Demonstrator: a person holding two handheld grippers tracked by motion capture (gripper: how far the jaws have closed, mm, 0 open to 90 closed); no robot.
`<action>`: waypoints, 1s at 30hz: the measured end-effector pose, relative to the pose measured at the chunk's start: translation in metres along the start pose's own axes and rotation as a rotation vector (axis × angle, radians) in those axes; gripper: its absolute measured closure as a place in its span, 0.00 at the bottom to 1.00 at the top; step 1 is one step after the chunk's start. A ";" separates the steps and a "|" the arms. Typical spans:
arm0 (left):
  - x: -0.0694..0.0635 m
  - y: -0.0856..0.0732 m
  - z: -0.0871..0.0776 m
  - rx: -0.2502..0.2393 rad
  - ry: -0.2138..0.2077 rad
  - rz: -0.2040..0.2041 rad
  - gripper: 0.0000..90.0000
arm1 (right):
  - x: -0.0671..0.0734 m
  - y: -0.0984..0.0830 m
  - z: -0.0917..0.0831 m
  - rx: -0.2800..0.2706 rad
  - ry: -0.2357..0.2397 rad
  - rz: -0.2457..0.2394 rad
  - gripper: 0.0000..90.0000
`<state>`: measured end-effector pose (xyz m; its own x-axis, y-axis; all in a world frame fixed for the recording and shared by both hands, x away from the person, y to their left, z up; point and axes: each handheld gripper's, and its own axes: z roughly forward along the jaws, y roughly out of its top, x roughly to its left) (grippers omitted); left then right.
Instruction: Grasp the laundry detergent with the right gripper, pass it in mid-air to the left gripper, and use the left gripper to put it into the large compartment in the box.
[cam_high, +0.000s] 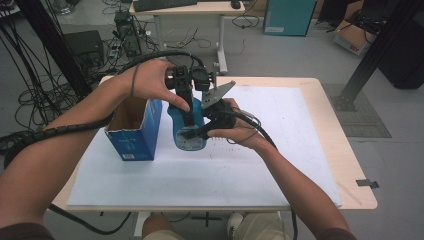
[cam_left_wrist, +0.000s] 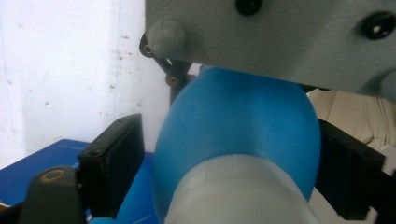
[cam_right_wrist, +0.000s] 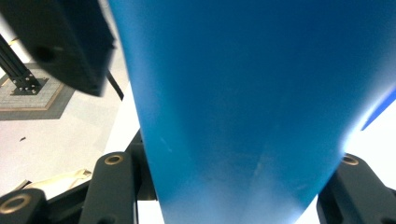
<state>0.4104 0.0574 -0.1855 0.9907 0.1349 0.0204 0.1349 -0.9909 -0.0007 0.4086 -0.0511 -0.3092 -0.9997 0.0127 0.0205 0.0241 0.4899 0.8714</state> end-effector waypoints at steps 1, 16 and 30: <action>0.001 0.000 0.000 0.010 -0.003 0.004 0.23 | 0.000 0.000 0.000 -0.001 0.000 0.000 0.49; -0.008 -0.003 0.009 -0.095 -0.032 -0.144 0.39 | 0.000 -0.001 0.003 0.005 0.003 -0.007 0.49; -0.010 -0.004 0.011 -0.087 -0.031 -0.139 0.40 | -0.001 -0.002 0.006 0.003 0.000 -0.038 0.48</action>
<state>0.4003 0.0605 -0.1970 0.9629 0.2695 -0.0165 0.2699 -0.9590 0.0862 0.4097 -0.0464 -0.3136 -0.9999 -0.0055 -0.0128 -0.0138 0.4925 0.8702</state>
